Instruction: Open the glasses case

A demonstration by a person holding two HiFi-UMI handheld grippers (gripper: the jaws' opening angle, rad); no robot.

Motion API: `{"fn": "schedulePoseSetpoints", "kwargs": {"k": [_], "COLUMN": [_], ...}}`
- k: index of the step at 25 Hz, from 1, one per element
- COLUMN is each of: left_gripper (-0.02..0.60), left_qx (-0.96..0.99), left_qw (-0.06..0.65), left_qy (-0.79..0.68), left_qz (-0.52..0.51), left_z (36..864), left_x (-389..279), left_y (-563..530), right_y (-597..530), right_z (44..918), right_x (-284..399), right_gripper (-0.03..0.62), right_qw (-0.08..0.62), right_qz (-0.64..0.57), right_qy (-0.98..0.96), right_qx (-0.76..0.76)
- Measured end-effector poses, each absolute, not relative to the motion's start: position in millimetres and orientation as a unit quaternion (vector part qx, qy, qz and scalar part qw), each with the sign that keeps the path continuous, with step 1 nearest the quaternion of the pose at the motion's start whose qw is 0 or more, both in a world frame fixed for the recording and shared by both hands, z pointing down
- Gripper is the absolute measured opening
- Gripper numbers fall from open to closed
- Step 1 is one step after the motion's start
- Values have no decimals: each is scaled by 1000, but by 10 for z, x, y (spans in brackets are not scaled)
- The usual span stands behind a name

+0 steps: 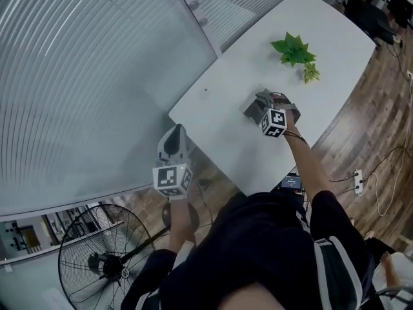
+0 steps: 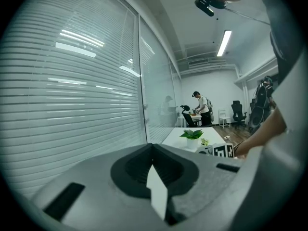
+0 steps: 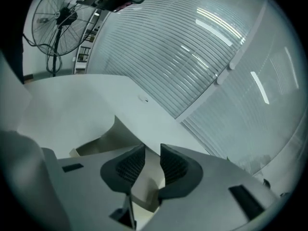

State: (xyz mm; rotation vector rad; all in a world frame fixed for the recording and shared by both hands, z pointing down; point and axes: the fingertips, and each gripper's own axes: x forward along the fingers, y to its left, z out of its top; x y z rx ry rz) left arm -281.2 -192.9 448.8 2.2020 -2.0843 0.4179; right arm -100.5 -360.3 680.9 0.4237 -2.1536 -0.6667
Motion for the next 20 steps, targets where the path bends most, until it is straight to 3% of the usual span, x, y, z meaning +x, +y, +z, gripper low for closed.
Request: {"fn": "schedulePoseSetpoints", "kwargs": {"k": [11,20], "left_gripper": [-2,-2], "left_qx": [703,701], "left_qw": [62,69], "left_qy": [-692,-694], "left_qz": [149,149], "left_z": [4615,4638], "left_x": [-3057,-3148], "left_y": [-1859,-1920], "right_y": [-3944,-4033], "right_z": [6898,6824], "right_x": [-1316,-1337], "right_gripper": [97,69], "right_qw": [332,320], "right_qz": [-117,-94], "right_qy": [-909,-913], "right_qx": [225,236]}}
